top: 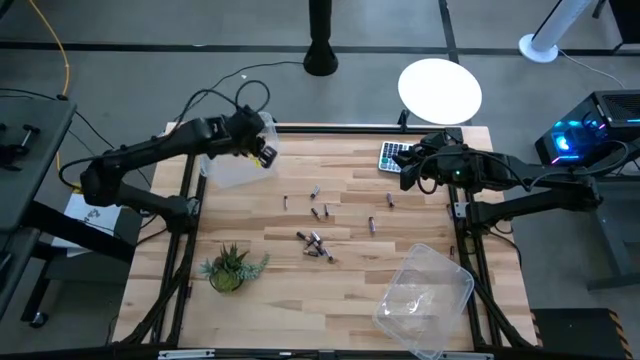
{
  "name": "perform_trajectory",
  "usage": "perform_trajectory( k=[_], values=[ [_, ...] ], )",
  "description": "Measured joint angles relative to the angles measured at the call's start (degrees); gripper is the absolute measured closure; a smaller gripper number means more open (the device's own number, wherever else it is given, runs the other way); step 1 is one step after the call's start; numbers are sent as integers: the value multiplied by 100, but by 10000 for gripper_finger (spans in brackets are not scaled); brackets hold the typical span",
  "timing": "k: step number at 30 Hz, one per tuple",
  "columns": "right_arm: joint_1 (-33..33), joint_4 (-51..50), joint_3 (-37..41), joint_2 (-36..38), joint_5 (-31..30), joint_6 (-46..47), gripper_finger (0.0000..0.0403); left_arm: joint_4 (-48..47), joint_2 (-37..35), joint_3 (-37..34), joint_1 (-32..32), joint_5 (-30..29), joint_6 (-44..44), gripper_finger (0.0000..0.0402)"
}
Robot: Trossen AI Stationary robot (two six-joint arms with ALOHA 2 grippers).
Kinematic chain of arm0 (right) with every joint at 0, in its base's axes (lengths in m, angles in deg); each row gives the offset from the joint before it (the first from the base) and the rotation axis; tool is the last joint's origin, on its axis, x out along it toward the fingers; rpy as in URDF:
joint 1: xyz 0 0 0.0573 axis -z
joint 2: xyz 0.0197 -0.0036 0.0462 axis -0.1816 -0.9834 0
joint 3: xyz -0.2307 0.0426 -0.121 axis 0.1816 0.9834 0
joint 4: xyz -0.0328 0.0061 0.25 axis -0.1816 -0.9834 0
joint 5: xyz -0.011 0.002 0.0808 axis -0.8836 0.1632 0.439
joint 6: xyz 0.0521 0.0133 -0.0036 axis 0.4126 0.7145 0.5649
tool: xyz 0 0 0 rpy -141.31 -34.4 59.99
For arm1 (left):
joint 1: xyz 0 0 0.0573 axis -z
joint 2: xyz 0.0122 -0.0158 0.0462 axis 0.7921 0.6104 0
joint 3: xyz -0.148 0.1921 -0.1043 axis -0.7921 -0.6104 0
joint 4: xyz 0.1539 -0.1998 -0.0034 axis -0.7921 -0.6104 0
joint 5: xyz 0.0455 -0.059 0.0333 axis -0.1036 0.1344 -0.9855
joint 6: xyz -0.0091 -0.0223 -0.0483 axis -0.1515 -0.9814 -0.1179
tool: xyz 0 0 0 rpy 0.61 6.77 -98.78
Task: Sort batteries
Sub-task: Put the black battery into the top transparent bin
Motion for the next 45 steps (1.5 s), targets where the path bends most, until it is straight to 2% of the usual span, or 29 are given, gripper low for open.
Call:
perform_trajectory(
  k=[4,7,10,12,19,24,26,28,34,39,45],
  values=[
    [0,2,0,0,0,-2,295,-51,-22,-2,-144,492,-22,250],
    [0,0,0,2,17,3,295,16,-20,-2,-63,1143,-260,206],
    [0,-1,0,2,143,5,295,251,10,0,381,1840,-193,177],
    [0,-2,0,2,224,6,295,312,115,7,943,2021,139,169],
    [0,-2,0,2,328,2,295,317,1043,4,2981,1948,1855,166],
    [0,-6,0,2,330,-9,295,795,2004,4,3882,1004,3361,165],
    [0,-7,0,2,351,-9,295,1066,2359,4,3958,910,3621,165],
    [0,-7,0,2,364,-11,295,1204,2656,4,3917,1062,3651,165],
    [0,-37,0,2,365,-11,295,1411,3141,0,3506,1139,3525,165],
    [0,-81,0,4,370,-51,295,1631,3343,2,3178,2035,3375,165],
    [0,-100,0,4,372,-57,295,1587,3650,8,3060,2167,3336,199]
  ],
)
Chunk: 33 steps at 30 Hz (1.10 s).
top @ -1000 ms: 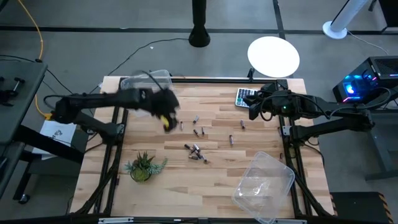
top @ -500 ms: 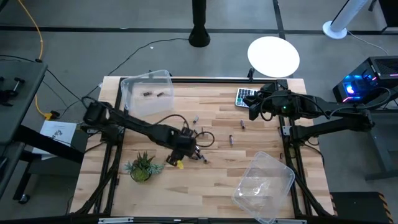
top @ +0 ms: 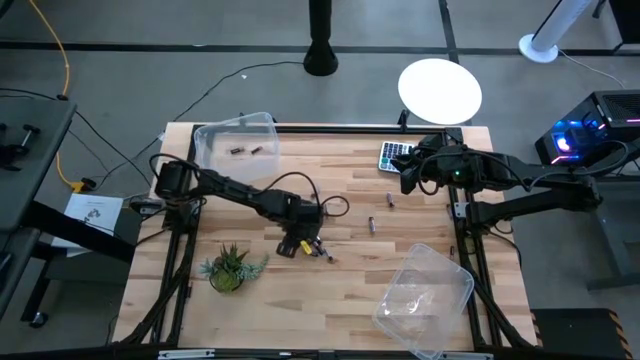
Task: Sort batteries
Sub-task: Put the black battery into the top transparent bin
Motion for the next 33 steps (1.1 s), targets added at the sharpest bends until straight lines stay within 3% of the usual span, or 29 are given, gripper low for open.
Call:
perform_trajectory(
  k=[4,8,12,17,23,25,33],
  values=[
    [0,-33,0,0,-1,0,295,2,201,24,4,-192,-82,263],
    [0,-38,0,0,-5,0,295,-264,112,29,-80,-163,-542,368],
    [0,-40,0,0,-29,-1,295,-760,-438,-68,-258,-211,-1005,368],
    [0,-40,0,0,-99,-97,295,-740,-1867,-10,-501,-363,-1220,368],
    [0,-40,0,0,-267,-58,295,-1193,-3509,2,-1102,-2335,-1485,368],
    [0,-37,0,0,-337,-52,295,-1465,-3834,-71,-1489,-2694,-1499,368],
    [2,-23,0,-2,-392,-45,295,-1814,-4125,-653,-3150,-2511,-1738,337]
  ],
)
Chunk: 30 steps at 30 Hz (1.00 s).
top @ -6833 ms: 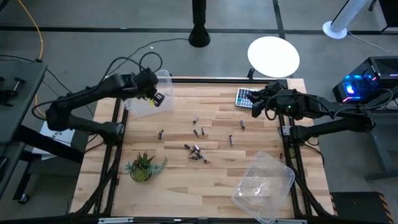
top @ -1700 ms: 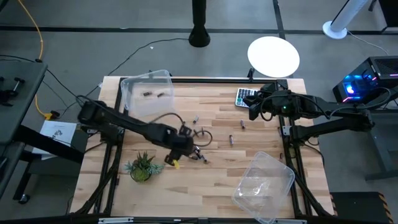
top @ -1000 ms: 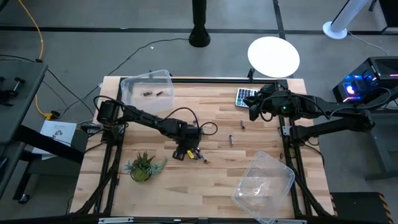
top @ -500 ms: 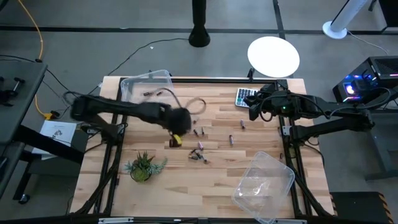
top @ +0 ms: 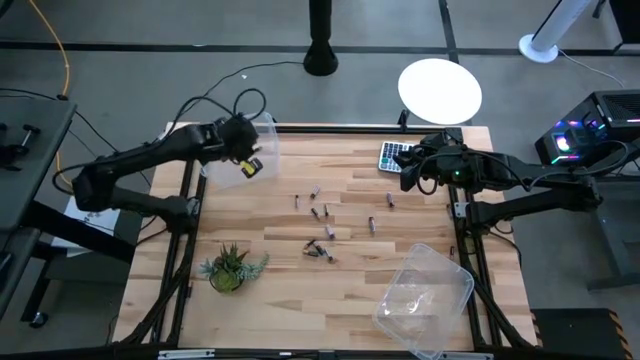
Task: Sort batteries
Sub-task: Put the black battery into the top transparent bin
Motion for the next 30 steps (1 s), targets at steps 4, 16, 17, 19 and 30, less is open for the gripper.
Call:
perform_trajectory(
  k=[4,16,17,19,30],
  values=[
    [0,64,0,0,22,1,295,79,192,28,-386,536,-91,292],
    [0,173,0,-2,648,93,295,549,347,799,237,1792,-1,177],
    [0,198,0,-16,770,81,295,664,422,797,454,1942,42,173],
    [-2,221,0,-46,934,67,295,911,698,793,970,2039,290,167],
    [0,215,0,-192,935,-16,295,1761,3042,782,2992,1657,3095,165]
  ],
)
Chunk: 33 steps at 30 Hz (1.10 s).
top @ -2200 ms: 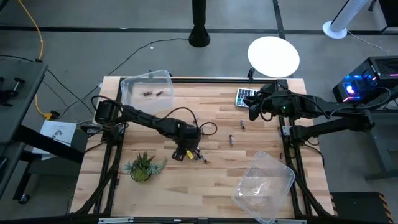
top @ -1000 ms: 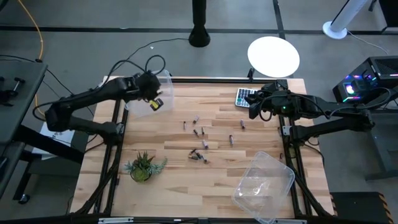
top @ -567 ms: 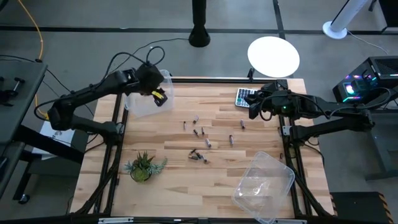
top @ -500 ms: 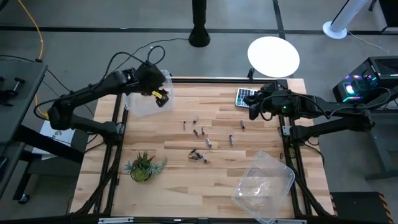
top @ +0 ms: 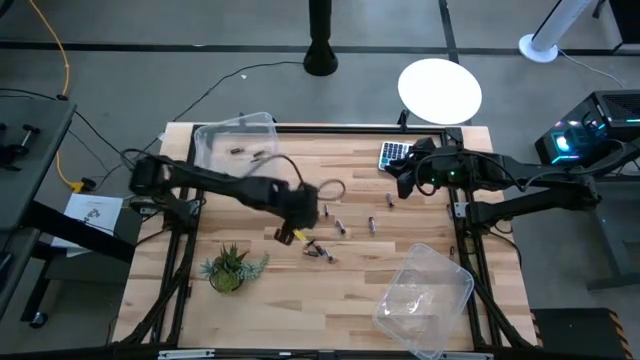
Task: Sort batteries
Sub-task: Put the black battery into the top transparent bin
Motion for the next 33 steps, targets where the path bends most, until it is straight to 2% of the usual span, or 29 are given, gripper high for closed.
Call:
perform_trajectory(
  k=[5,10,16,25,29,31,33],
  values=[
    [0,-8,0,-38,0,11,295,313,637,0,-73,2,163,166],
    [0,-9,0,-66,2,15,295,667,800,1,-425,6,59,167],
    [0,-9,-1,-130,4,15,295,720,881,9,-865,890,109,167],
    [-2,-4,0,-158,-11,15,295,1224,1386,20,-911,1067,203,171],
    [-2,-4,-1,-190,-13,104,295,1034,1563,42,-911,1126,-43,213],
    [-2,-6,-2,-197,-13,109,295,850,1598,52,-908,1132,-230,259],
    [-2,-6,-1,-195,-13,114,295,697,1537,48,-905,1127,-472,323]
  ],
)
